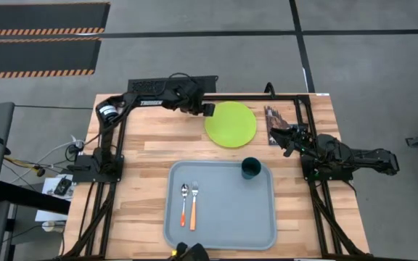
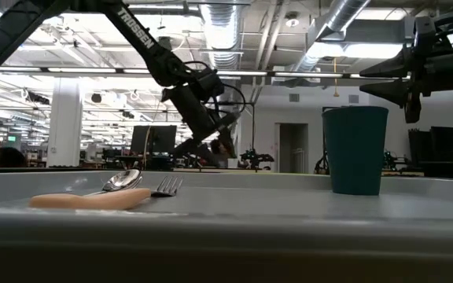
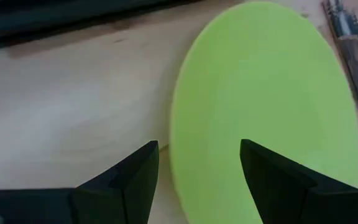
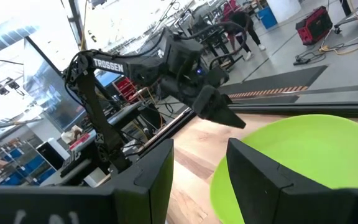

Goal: Pick and place plate/cup/fork/spoon on tray
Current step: Put the light green plate on the gray tray to the right of the yellow fork

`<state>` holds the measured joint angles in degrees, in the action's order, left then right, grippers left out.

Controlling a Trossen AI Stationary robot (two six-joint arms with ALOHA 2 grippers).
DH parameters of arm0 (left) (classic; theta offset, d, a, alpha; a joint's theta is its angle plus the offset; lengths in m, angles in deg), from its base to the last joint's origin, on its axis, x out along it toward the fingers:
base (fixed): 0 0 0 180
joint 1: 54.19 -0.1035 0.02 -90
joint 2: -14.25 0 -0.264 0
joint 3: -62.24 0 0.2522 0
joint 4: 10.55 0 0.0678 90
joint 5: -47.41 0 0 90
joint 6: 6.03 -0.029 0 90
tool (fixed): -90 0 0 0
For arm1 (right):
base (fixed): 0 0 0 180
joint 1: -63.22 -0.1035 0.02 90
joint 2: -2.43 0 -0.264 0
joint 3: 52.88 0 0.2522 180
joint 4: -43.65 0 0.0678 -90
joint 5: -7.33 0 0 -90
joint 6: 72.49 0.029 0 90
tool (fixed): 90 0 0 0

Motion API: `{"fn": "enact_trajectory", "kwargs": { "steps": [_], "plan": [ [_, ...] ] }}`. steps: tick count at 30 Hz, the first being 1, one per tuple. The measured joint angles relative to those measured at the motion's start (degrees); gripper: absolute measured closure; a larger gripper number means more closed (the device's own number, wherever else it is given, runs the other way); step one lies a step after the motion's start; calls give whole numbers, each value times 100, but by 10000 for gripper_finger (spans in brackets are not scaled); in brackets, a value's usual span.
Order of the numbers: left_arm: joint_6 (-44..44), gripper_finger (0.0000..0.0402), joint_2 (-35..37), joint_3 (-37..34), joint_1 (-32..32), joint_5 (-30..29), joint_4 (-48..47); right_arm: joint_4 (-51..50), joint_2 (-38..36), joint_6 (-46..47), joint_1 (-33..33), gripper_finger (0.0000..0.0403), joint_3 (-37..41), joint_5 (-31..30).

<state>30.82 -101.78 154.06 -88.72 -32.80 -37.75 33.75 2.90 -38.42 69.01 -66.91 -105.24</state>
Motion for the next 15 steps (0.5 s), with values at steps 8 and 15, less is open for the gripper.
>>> {"fn": "enact_trajectory", "kwargs": {
  "steps": [8,15],
  "plan": [
    [145,189,-30,19,18,-276,-100,0,0,-4,0,228,0,-2],
    [227,189,-32,21,26,-141,-185,0,0,-11,0,228,0,-2]
  ]
}}
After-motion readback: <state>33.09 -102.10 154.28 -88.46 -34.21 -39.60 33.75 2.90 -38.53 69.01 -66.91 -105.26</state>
